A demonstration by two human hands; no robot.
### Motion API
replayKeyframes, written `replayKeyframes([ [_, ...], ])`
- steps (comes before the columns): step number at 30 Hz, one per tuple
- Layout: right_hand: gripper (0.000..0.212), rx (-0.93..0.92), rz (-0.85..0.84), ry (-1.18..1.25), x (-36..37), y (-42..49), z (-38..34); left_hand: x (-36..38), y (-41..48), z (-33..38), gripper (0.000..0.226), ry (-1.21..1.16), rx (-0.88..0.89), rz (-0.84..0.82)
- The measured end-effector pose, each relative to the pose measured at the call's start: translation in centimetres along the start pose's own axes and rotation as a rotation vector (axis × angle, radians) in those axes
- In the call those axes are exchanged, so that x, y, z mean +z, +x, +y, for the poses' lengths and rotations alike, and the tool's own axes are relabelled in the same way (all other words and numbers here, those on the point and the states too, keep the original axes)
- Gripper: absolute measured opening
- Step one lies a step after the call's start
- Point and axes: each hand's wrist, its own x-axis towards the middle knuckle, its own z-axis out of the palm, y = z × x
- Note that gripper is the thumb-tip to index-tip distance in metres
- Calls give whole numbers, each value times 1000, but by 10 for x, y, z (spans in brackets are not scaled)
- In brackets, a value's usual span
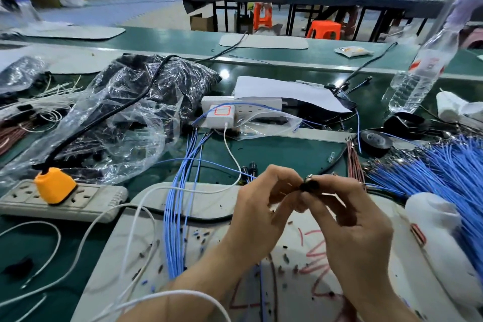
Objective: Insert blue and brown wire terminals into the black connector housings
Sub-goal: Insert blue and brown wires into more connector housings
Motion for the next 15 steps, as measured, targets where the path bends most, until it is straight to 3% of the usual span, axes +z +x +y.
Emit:
replayKeyframes([
  [6,27,-134,-40,-141,-3,0,0,2,0,-4,4,50,-4,12],
  [15,24,-131,-69,-127,-3,0,1,0,3,-5,5,62,27,17],
])
